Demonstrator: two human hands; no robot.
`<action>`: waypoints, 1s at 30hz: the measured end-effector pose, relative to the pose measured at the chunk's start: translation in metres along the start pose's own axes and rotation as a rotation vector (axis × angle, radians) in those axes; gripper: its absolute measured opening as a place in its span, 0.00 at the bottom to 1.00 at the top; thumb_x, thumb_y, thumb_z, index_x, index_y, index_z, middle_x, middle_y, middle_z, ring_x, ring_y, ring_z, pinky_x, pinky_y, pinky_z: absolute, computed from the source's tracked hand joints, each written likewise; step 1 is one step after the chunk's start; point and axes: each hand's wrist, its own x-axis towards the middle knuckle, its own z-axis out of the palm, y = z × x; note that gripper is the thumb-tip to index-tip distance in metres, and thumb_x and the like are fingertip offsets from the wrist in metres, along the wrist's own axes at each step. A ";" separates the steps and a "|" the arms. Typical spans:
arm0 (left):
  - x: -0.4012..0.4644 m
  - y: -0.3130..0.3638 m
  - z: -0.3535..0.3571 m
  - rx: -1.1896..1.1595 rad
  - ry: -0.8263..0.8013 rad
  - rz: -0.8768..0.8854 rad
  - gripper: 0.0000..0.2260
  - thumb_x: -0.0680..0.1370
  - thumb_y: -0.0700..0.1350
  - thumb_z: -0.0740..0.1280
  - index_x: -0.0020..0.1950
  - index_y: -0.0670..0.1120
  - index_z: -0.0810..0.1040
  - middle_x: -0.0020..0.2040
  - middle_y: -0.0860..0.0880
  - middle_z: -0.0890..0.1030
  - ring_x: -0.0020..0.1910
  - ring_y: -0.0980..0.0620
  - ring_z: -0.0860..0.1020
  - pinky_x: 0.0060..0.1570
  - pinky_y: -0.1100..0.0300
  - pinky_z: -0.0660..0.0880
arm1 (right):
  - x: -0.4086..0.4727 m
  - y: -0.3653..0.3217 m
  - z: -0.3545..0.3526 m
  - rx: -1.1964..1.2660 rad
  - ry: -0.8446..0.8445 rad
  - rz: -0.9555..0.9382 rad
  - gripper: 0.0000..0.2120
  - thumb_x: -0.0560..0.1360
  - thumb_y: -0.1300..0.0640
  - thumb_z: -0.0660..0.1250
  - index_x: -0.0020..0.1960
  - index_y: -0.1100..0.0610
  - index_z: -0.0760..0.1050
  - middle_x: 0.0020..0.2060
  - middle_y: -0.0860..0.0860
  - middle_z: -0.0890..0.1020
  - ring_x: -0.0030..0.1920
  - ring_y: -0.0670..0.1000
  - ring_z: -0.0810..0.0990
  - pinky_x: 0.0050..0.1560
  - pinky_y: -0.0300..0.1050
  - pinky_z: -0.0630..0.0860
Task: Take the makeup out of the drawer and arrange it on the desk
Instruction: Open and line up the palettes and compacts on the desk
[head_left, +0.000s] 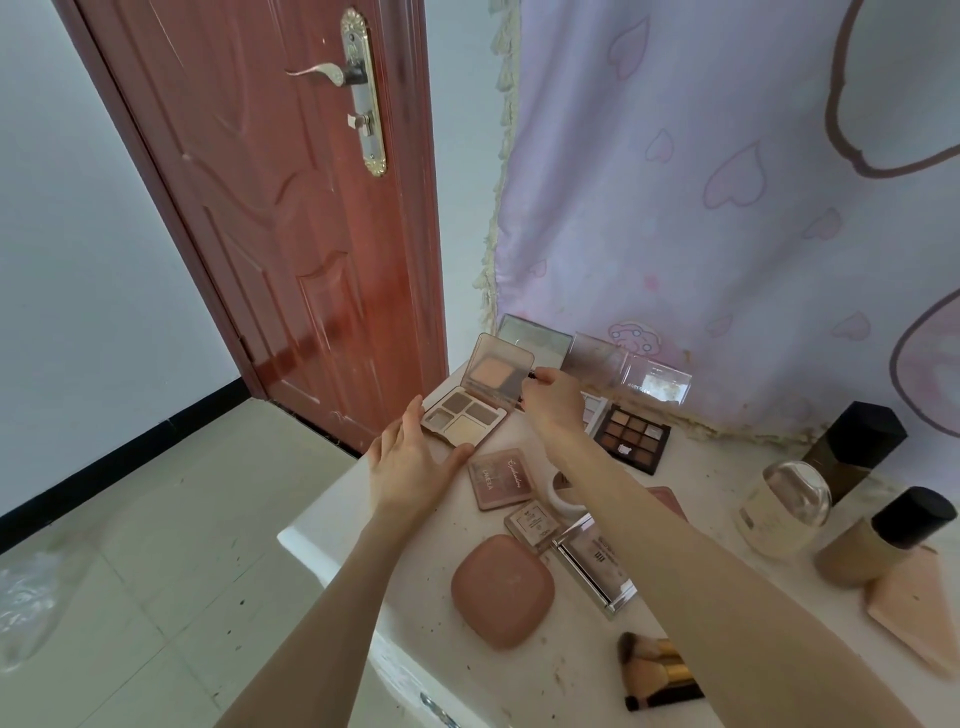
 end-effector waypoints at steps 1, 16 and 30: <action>0.000 0.000 0.000 0.015 -0.012 -0.002 0.40 0.72 0.66 0.62 0.76 0.51 0.49 0.72 0.51 0.66 0.72 0.51 0.59 0.70 0.55 0.49 | -0.003 0.000 -0.003 0.008 -0.014 0.010 0.18 0.78 0.61 0.58 0.67 0.60 0.69 0.61 0.54 0.76 0.59 0.54 0.76 0.58 0.46 0.72; -0.051 0.013 -0.026 -0.332 -0.010 0.199 0.27 0.75 0.47 0.68 0.72 0.48 0.62 0.68 0.54 0.66 0.67 0.57 0.60 0.66 0.63 0.56 | -0.069 0.048 -0.068 -0.649 -0.228 -0.569 0.15 0.79 0.55 0.58 0.62 0.57 0.76 0.61 0.53 0.78 0.62 0.51 0.73 0.62 0.39 0.64; -0.027 0.048 -0.028 0.373 -0.415 0.493 0.14 0.79 0.56 0.58 0.64 0.62 0.71 0.71 0.55 0.67 0.73 0.47 0.53 0.64 0.45 0.51 | -0.093 0.082 -0.076 -0.919 -0.250 -0.618 0.22 0.82 0.49 0.48 0.75 0.50 0.57 0.75 0.47 0.57 0.76 0.47 0.51 0.73 0.44 0.53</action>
